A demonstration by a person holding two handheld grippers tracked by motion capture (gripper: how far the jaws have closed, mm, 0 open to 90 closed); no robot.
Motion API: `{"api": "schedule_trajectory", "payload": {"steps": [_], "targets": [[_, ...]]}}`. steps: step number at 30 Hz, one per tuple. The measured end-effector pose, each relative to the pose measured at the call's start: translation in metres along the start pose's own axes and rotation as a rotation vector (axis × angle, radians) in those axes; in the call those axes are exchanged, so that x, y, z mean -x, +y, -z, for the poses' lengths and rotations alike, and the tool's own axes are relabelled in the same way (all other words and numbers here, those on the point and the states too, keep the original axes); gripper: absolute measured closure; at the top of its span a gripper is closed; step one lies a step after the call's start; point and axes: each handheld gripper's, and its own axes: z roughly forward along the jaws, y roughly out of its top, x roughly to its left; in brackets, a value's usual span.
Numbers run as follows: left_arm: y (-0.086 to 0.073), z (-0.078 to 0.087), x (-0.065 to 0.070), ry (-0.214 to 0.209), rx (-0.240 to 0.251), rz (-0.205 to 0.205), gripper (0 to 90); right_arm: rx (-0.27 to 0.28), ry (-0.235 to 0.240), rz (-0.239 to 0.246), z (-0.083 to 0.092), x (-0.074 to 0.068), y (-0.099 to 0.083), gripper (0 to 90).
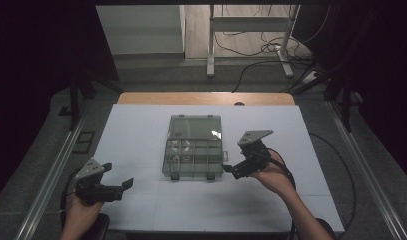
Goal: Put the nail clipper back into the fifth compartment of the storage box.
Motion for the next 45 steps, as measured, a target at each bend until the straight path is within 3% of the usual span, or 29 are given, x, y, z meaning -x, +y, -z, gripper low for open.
{"api": "schedule_trajectory", "payload": {"steps": [12,20,31,45], "targets": [[0.000,0.000,0.000,0.000,0.002,0.002,1.2,0.033,-0.028,-0.036,0.016,0.012,-0.009,0.0],[0.000,0.000,-0.001,-0.001,0.002,0.005,1.2,0.000,-0.062,-0.041,0.023,0.018,-0.018,0.0],[0.000,0.000,0.000,0.002,-0.001,0.006,1.2,0.015,-0.120,-0.120,0.046,0.030,-0.039,0.0],[0.000,0.000,0.000,0.004,0.001,0.005,1.2,0.037,-0.172,-0.176,0.069,0.029,-0.062,0.0]]}}
